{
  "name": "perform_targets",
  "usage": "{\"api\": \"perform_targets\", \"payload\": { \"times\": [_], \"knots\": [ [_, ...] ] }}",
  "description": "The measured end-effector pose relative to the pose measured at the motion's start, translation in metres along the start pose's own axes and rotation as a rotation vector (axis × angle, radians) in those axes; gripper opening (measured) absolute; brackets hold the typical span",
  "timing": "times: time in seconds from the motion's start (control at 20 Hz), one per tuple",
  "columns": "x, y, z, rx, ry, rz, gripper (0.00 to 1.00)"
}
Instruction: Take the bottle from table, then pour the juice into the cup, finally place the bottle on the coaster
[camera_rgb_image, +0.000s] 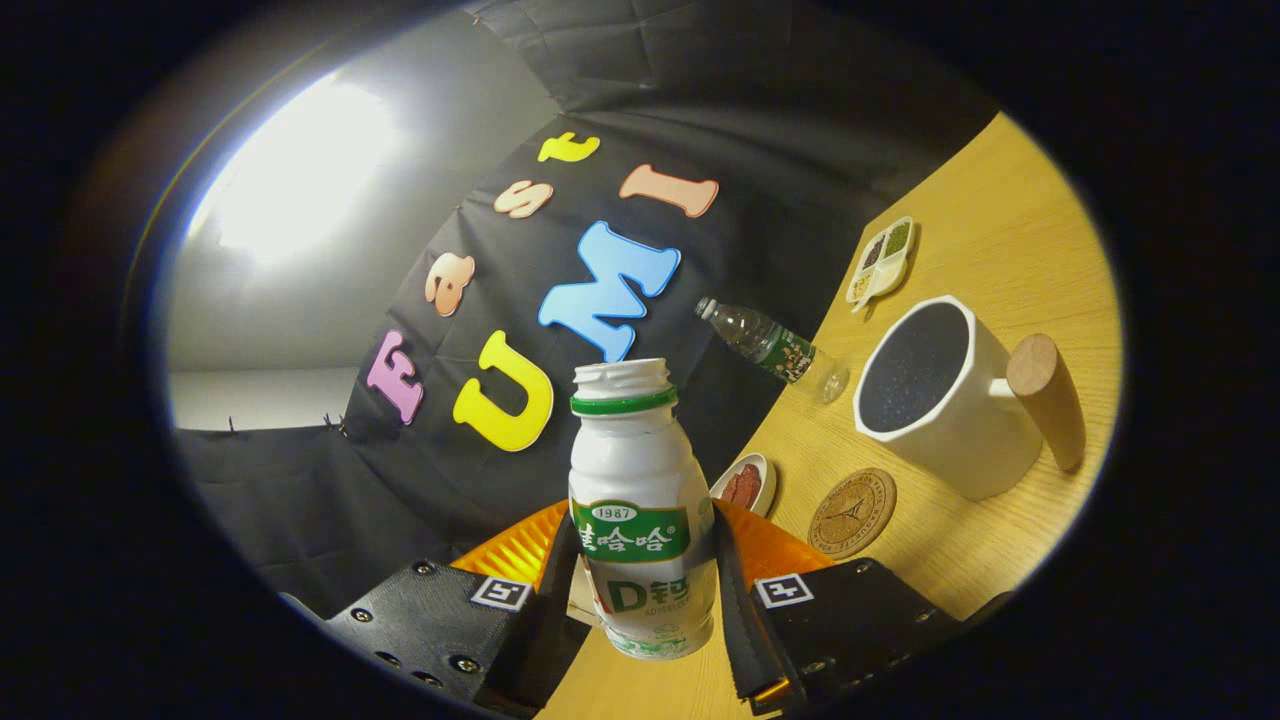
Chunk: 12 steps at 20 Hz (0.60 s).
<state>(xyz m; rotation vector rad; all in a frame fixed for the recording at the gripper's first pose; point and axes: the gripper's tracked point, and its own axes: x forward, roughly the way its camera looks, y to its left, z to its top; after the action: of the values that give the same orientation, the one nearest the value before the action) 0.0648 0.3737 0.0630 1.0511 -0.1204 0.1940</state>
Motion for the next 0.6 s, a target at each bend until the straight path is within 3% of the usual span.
{"api": "perform_targets", "payload": {
  "times": [0.6],
  "knots": [
    [0.013, -0.019, 0.028, 0.288, -0.067, -0.033, 0.66]
  ]
}}
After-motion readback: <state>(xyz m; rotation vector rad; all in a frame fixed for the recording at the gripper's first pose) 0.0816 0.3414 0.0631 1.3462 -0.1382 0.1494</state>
